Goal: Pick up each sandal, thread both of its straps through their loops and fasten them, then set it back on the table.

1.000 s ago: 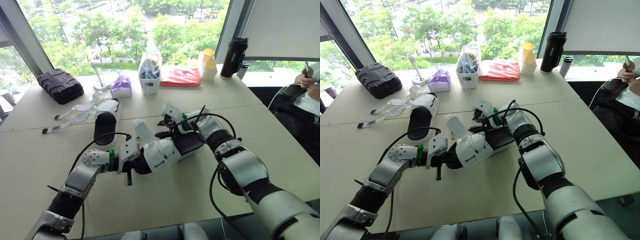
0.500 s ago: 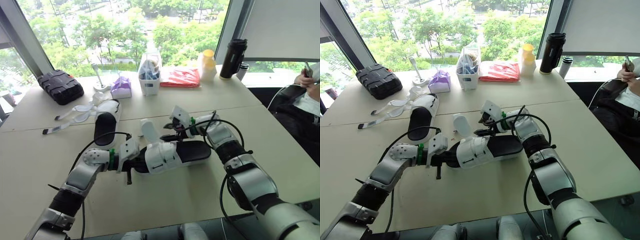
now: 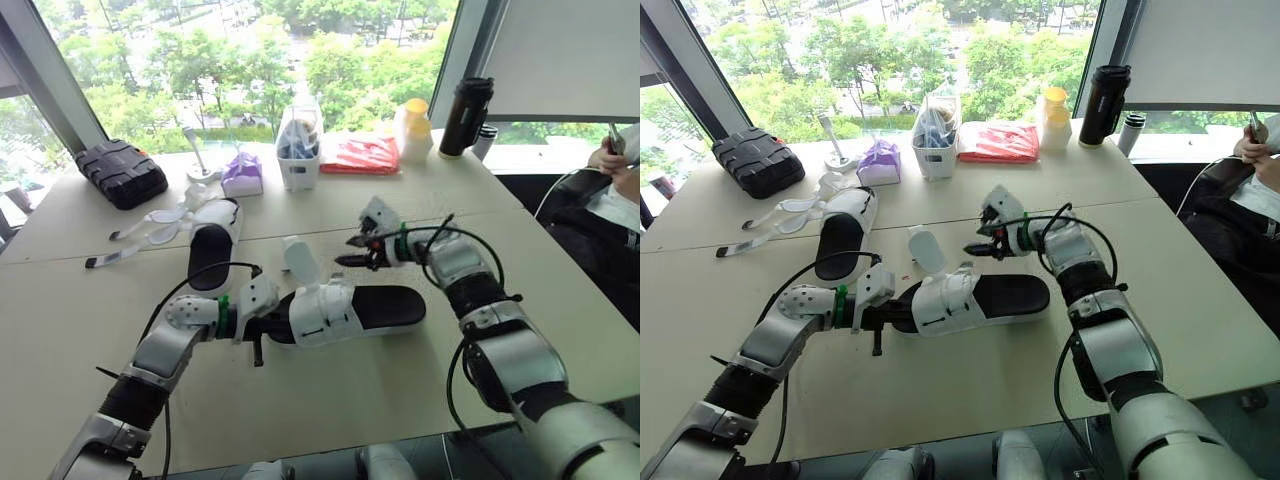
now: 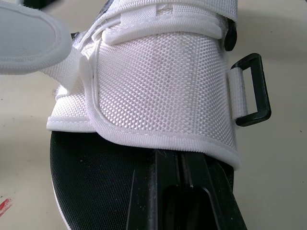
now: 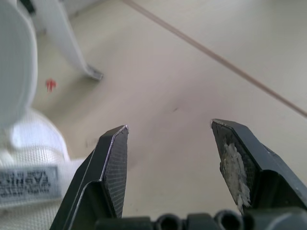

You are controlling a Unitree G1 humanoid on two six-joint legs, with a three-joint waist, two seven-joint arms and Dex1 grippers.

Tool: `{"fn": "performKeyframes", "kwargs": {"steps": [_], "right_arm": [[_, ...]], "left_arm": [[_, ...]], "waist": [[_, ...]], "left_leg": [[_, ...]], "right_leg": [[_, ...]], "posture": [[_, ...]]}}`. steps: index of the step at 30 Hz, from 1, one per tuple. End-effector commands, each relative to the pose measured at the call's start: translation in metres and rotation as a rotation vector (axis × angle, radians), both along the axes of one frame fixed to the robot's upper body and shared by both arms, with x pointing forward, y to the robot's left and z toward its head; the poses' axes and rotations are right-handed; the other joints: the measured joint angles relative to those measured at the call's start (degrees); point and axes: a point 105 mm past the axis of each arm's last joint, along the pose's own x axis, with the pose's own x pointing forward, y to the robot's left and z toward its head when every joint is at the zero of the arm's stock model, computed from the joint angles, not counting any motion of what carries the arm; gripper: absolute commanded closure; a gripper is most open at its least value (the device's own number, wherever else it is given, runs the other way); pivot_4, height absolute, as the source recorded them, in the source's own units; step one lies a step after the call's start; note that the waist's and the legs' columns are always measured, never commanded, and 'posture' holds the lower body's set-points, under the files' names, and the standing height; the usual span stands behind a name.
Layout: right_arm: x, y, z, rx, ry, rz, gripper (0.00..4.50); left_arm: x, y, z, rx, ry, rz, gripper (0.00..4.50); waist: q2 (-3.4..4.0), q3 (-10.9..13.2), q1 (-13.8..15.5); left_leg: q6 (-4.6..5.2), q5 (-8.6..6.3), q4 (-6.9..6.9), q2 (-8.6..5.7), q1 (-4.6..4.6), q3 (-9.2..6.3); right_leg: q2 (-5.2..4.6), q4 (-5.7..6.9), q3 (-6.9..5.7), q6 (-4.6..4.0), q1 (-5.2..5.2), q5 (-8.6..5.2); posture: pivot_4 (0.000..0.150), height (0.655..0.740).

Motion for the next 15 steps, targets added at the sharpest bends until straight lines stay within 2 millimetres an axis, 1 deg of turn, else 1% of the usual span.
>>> {"fn": "performKeyframes", "kwargs": {"steps": [1, 2, 5, 7, 9, 12, 15], "right_arm": [[-0.011, 0.013, 0.033, 0.182, 0.097, 0.068, 1.54], [-0.014, 0.014, 0.035, 0.202, 0.124, 0.082, 1.54], [-0.027, 0.029, 0.035, 0.226, 0.206, 0.166, 1.54], [-0.033, 0.039, 0.027, 0.218, 0.252, 0.210, 1.54], [-0.033, 0.047, 0.016, 0.200, 0.271, 0.220, 1.54], [-0.032, 0.052, 0.007, 0.186, 0.285, 0.226, 1.54], [-0.036, 0.065, -0.006, 0.191, 0.351, 0.264, 1.54]], "left_arm": [[0.002, 0.008, -0.017, 0.052, 0.055, 0.048, 4.50], [0.002, 0.008, -0.017, 0.052, 0.055, 0.047, 4.50], [0.003, 0.009, -0.017, 0.057, 0.055, 0.043, 4.50], [0.003, 0.010, -0.017, 0.060, 0.054, 0.041, 4.50], [0.004, 0.011, -0.017, 0.063, 0.054, 0.041, 4.50], [0.005, 0.012, -0.017, 0.064, 0.053, 0.040, 4.50], [0.005, 0.012, -0.016, 0.067, 0.048, 0.042, 4.50]], "waist": [[-0.01, 0.0, 0.0], [-0.02, 0.0, 0.0], [-0.01, 0.0, 0.0], [-0.01, 0.0, 0.0], [-0.01, 0.0, 0.0], [-0.01, 0.0, 0.0], [-0.02, 0.0, -0.1]], "left_leg": [[0.00, 0.00, 0.00, 0.00, 0.01, 0.00], [0.00, 0.00, 0.00, 0.00, 0.03, 0.00], [0.01, 0.00, 0.02, 0.00, 0.05, 0.00], [0.01, 0.00, 0.03, 0.00, 0.03, 0.00], [0.01, 0.00, 0.04, 0.00, 0.04, 0.00], [0.00, 0.00, 0.05, 0.00, 0.04, 0.00], [0.00, 0.00, 0.08, 0.00, 0.02, 0.00]], "right_leg": [[0.00, 0.00, 0.00, 0.00, 0.00, 0.00], [0.01, 0.00, 0.00, 0.00, 0.02, 0.00], [0.01, 0.01, 0.00, 0.00, 0.06, 0.00], [0.01, 0.02, 0.00, 0.00, 0.05, 0.00], [0.01, 0.02, 0.00, 0.00, 0.05, 0.00], [0.01, 0.06, 0.00, 0.01, 0.04, 0.00], [0.01, 0.07, 0.00, 0.01, 0.02, 0.00]], "posture": [[0.150, 0.7400], [0.150, 0.7400], [0.150, 0.7400], [0.150, 0.7400], [0.150, 0.7400], [0.150, 0.7400], [0.150, 0.7400]]}}
